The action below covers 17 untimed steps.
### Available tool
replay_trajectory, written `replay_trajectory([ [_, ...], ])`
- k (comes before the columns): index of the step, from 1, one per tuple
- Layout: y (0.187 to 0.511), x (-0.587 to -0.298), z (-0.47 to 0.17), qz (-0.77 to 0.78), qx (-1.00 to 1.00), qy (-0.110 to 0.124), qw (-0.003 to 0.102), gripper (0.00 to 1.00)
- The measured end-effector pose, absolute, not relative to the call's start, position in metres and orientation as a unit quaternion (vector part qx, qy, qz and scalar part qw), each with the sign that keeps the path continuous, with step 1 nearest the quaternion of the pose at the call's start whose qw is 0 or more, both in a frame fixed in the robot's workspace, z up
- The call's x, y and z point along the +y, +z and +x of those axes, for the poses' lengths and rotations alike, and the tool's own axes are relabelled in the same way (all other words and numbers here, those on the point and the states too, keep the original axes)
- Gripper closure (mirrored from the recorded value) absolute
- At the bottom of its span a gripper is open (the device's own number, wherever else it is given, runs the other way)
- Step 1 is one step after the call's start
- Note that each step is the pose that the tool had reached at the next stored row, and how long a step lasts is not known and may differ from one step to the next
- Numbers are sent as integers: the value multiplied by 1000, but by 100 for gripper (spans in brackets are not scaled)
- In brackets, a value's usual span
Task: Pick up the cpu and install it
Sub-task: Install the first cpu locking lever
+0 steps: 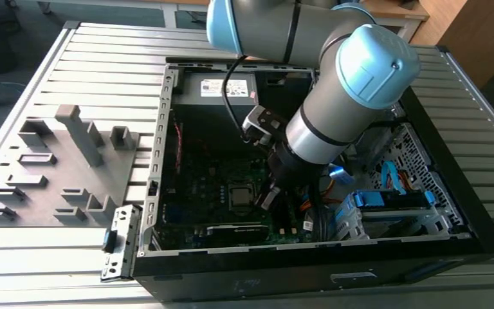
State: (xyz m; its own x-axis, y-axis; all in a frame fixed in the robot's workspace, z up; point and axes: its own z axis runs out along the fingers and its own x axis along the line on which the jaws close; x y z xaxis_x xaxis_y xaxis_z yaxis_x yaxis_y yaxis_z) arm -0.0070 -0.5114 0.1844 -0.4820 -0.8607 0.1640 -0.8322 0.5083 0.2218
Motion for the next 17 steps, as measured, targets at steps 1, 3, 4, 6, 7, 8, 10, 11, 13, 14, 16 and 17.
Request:
replay_trajectory([
  [1,184,-511,-7,493,-859,-56,127,89],
  [3,184,-511,-8,493,-859,-56,127,89],
  [4,185,-511,-8,493,-859,-56,127,89],
  [6,186,-511,-8,493,-859,-56,127,89],
  [7,186,-511,-8,493,-859,-56,127,89],
  [8,188,-511,-8,493,-859,-56,127,89],
  [10,190,-511,-8,493,-859,-56,127,89],
  [11,191,-511,-8,493,-859,-56,127,89],
  [13,192,-511,-8,493,-859,-56,127,89],
  [14,192,-510,-9,493,-859,-55,128,89],
  [16,192,-507,-10,492,-859,-53,129,89],
  [17,192,-505,-10,492,-859,-52,129,89],
])
